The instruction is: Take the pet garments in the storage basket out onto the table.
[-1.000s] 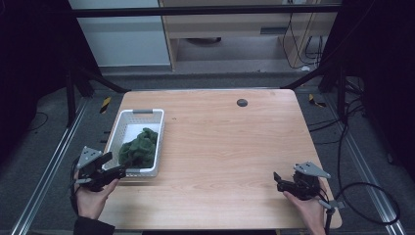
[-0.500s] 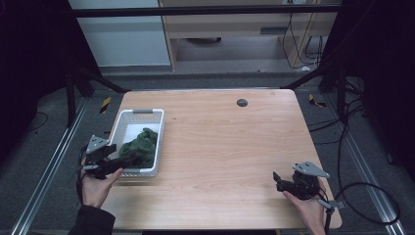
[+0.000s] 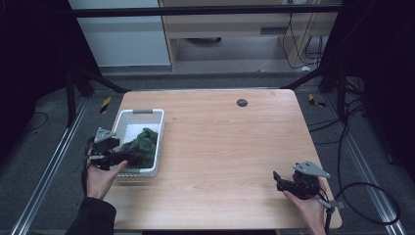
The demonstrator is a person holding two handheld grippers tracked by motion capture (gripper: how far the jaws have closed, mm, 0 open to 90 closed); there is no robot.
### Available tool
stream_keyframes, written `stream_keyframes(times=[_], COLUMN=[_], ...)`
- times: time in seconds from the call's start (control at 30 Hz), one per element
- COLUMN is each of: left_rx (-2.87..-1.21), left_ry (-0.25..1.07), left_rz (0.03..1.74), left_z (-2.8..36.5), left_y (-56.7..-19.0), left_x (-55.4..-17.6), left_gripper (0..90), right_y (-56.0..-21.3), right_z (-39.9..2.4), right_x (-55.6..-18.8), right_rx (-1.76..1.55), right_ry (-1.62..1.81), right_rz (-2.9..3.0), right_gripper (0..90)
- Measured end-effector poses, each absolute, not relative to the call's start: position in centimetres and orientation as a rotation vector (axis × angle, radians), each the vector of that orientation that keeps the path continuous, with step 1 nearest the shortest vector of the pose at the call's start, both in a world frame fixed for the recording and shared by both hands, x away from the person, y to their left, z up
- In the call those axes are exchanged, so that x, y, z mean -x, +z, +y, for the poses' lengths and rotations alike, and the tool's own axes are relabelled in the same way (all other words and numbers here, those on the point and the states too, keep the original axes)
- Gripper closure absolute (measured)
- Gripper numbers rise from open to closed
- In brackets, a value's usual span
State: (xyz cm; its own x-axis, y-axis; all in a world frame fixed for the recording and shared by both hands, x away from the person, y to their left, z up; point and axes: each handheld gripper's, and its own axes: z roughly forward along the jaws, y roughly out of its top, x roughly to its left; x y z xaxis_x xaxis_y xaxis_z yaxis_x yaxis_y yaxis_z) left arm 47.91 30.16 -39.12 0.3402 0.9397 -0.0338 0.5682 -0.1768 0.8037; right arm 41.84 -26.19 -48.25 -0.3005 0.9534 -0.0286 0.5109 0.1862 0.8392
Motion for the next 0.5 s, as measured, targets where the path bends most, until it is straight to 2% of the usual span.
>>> stream_keyframes(times=[0.5], left_rx=[-1.935], left_ry=[0.63], left_rz=[1.373], left_z=[29.9], left_y=[-39.7], left_x=[-50.5], left_gripper=[16.3], right_y=[-48.3], right_z=[-26.2], right_x=[-41.9], right_rx=[-1.368], right_ry=[1.006], right_rz=[1.909], right_gripper=[12.9])
